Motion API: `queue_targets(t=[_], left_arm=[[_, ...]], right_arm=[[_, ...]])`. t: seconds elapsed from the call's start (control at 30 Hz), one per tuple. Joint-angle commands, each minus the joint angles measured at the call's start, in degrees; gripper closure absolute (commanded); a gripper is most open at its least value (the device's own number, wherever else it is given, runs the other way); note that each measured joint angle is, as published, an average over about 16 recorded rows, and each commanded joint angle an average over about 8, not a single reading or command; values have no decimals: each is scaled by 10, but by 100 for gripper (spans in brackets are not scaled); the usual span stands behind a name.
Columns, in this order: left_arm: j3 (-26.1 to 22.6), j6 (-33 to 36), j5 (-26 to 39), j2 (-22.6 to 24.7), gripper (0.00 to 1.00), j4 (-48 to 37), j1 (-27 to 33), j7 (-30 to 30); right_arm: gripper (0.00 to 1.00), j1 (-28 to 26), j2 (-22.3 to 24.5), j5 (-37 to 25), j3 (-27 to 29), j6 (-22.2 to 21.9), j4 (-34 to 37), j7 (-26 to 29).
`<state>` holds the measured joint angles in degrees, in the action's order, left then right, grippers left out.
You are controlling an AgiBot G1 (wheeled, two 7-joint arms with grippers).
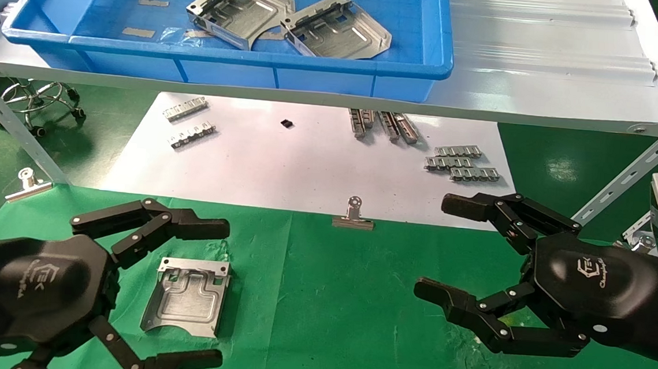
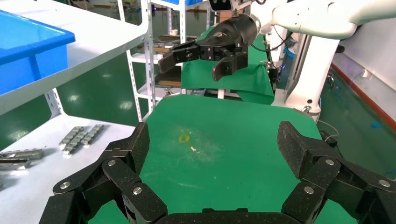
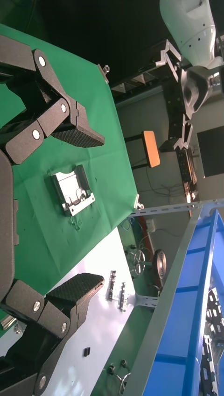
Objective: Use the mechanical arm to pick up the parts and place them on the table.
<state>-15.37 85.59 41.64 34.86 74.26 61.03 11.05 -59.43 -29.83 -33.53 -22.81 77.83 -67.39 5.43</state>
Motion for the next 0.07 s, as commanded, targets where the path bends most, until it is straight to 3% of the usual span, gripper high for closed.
queue_targets(t=[0.03, 0.07], left_arm=[[7, -1, -2, -2, 0, 8, -6, 4], [7, -2, -2, -2, 0, 7, -6, 4]], right_arm=[[0, 0, 0, 0, 0, 0, 0, 0], [0, 0, 0, 0, 0, 0, 0, 0]])
